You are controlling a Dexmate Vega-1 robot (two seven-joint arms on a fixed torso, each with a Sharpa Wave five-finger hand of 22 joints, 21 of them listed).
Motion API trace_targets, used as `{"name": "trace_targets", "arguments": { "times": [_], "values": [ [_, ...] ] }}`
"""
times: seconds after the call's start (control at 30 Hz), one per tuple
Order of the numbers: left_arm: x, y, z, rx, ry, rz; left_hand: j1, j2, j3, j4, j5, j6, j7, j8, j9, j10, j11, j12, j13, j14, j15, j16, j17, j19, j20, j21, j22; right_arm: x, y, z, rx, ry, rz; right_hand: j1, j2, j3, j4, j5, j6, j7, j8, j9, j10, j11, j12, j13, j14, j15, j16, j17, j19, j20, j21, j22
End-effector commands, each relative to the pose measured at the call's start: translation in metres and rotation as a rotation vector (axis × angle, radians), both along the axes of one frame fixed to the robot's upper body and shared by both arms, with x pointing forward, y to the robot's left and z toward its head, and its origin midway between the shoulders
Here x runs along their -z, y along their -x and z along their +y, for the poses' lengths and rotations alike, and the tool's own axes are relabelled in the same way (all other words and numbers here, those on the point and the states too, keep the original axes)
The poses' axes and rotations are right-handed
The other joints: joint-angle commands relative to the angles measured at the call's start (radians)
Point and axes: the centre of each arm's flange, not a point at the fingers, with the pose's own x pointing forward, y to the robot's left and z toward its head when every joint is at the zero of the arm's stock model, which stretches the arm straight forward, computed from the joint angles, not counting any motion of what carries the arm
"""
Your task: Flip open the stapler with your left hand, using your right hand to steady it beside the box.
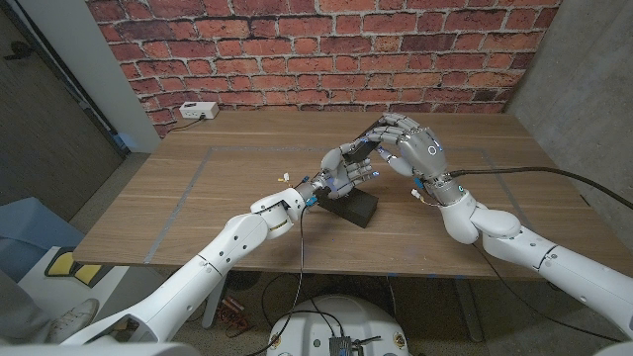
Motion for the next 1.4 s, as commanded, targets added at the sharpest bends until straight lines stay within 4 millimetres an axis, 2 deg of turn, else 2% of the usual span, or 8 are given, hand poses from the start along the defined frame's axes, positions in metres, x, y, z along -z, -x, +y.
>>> {"name": "trace_targets", "arguments": {
  "times": [0.03,0.7,0.83,1.13,1.17,1.23,1.3,1.4],
  "values": [
    [0.0007,0.0002,-0.0009,-0.002,-0.005,0.001,0.008,0.009,0.19,0.179,0.007,0.045,-0.041,0.026,0.074,0.008,-0.002,0.003,-0.001,0.007,-0.006,0.006,0.005,0.006,0.004,0.009,0.003,-0.0001,0.0042,0.0005,-0.038,-0.02,0.021,0.009,0.013,0.014,0.003,0.008,0.044,0.046,0.008,0.039,0.059,0.048,0.179,0.139,0.013,-0.193,-0.005,0.005,0.011,-0.117,0.009,0.001],
    [-0.001,0.0026,-0.0013,0.005,-0.014,-0.031,0.002,0.009,0.188,0.181,0.005,0.057,-0.032,0.002,0.029,-0.007,0.002,0.002,0.005,-0.002,-0.003,0.003,0.003,-0.003,0.005,0.01,0.003,0.0053,0.0066,0.0093,-0.052,0.029,0.042,0.013,0.015,0.014,-0.001,0.01,0.032,0.05,0.009,0.072,0.053,0.051,0.205,0.171,0.03,-0.193,-0.016,0.01,0.016,-0.113,0.009,0.001],
    [-0.0002,0.0026,-0.0001,0.0,-0.015,-0.029,0.001,0.009,0.187,0.181,0.005,0.057,-0.033,-0.003,0.023,-0.006,0.002,0.002,0.004,-0.003,-0.003,0.004,0.004,-0.004,0.004,0.01,0.003,0.0042,0.0086,0.008,-0.069,0.019,0.051,0.013,0.02,0.019,0.003,0.012,0.014,0.048,0.017,0.129,0.033,0.05,0.233,0.217,0.074,-0.194,-0.004,0.037,0.025,-0.116,0.012,0.002],
    [0.0027,0.0014,0.0064,-0.004,-0.044,-0.04,0.0,0.009,0.186,0.18,0.005,0.058,-0.034,-0.005,0.02,-0.008,0.003,0.003,0.007,-0.004,-0.002,0.004,0.003,-0.004,0.004,0.01,0.002,0.0006,0.0122,0.0049,-0.118,-0.013,0.089,0.016,0.021,0.027,0.003,0.012,0.005,0.057,0.025,0.179,0.021,0.05,0.253,0.251,0.109,-0.194,0.012,0.072,0.043,-0.113,0.018,0.002],
    [0.0022,0.0013,0.0063,0.0,-0.05,-0.046,-0.003,0.01,0.186,0.183,0.005,0.06,-0.03,-0.012,0.01,-0.03,0.003,-0.008,0.002,-0.018,0.0,-0.007,-0.006,-0.01,0.004,0.009,0.002,0.0007,0.0123,0.0054,-0.118,-0.012,0.087,0.017,0.02,0.027,0.002,0.012,0.005,0.058,0.026,0.182,0.02,0.05,0.253,0.251,0.11,-0.194,0.013,0.075,0.045,-0.112,0.019,0.003],
    [0.0007,0.0013,0.0058,0.012,-0.065,-0.061,-0.023,0.015,0.185,0.213,0.004,0.032,-0.015,-0.068,-0.037,-0.07,0.017,-0.045,-0.035,-0.046,-0.003,-0.041,-0.046,-0.019,0.001,0.005,0.001,0.0007,0.0124,0.0066,-0.118,-0.011,0.086,0.018,0.02,0.028,0.002,0.012,0.006,0.058,0.027,0.187,0.021,0.05,0.252,0.249,0.112,-0.194,0.013,0.078,0.046,-0.11,0.019,0.003],
    [-0.0004,0.0015,0.0049,0.017,-0.072,-0.072,-0.037,0.013,0.188,0.231,0.006,0.001,-0.005,-0.12,-0.07,-0.097,0.026,-0.067,-0.059,-0.067,-0.002,-0.065,-0.074,-0.027,-0.001,0.0,-0.001,0.0007,0.0123,0.0073,-0.119,-0.012,0.085,0.019,0.019,0.029,0.0,0.011,0.008,0.058,0.029,0.194,0.022,0.05,0.254,0.25,0.113,-0.194,0.013,0.083,0.047,-0.109,0.02,0.003],
    [-0.0007,0.0015,0.0048,0.012,-0.074,-0.074,-0.04,0.012,0.189,0.231,0.006,0.004,0.0,-0.138,-0.086,-0.098,0.026,-0.071,-0.069,-0.077,-0.002,-0.073,-0.082,-0.034,0.003,-0.004,-0.002,0.0006,0.0123,0.0075,-0.118,-0.012,0.081,0.02,0.019,0.03,-0.001,0.011,0.006,0.059,0.029,0.2,0.023,0.05,0.253,0.247,0.113,-0.194,0.013,0.087,0.048,-0.109,0.02,0.004]
  ]
}}
